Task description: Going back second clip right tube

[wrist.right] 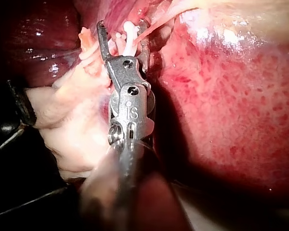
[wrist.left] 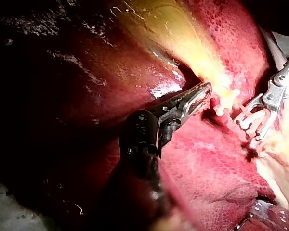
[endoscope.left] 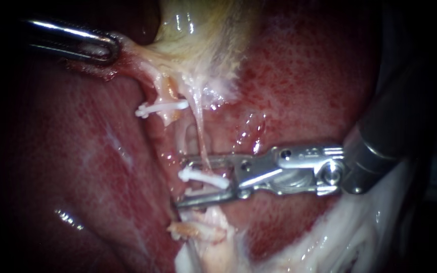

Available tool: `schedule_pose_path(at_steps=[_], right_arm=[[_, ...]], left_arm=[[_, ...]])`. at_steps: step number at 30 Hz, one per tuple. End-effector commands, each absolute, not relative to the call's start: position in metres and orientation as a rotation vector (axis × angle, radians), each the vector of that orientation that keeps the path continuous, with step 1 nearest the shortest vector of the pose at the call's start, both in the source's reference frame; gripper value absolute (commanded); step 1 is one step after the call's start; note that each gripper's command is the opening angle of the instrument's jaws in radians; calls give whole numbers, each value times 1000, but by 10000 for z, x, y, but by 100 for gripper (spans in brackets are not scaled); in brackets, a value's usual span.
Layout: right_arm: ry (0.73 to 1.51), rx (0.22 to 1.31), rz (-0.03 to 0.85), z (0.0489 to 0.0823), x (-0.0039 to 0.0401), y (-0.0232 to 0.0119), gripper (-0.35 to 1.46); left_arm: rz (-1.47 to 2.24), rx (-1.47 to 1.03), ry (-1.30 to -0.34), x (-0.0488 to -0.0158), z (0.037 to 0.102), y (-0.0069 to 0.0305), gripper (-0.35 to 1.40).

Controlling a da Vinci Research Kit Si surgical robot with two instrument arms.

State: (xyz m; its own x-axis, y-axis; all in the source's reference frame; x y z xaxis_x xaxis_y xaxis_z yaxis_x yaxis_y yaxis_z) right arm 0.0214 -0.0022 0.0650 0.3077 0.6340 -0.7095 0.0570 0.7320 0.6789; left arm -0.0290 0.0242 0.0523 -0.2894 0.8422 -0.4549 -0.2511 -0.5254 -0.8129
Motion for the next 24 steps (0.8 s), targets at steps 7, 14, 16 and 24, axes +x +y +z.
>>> schedule_pose_path(at_steps=[7,14,16,24], right_arm=[[1215,664,433,665,198,-12,50],[1231,572,361,640,158,1,50],[1218,536,324,630,147,4,50],[1200,451,227,590,96,13,50]], left_arm=[[1893,-1198,-812,-290,522,241,-35],[1893,-1198,-813,-288,522,241,-35],[1893,-1198,-813,-288,522,241,-35],[1893,-1198,-813,-287,522,241,-35]])
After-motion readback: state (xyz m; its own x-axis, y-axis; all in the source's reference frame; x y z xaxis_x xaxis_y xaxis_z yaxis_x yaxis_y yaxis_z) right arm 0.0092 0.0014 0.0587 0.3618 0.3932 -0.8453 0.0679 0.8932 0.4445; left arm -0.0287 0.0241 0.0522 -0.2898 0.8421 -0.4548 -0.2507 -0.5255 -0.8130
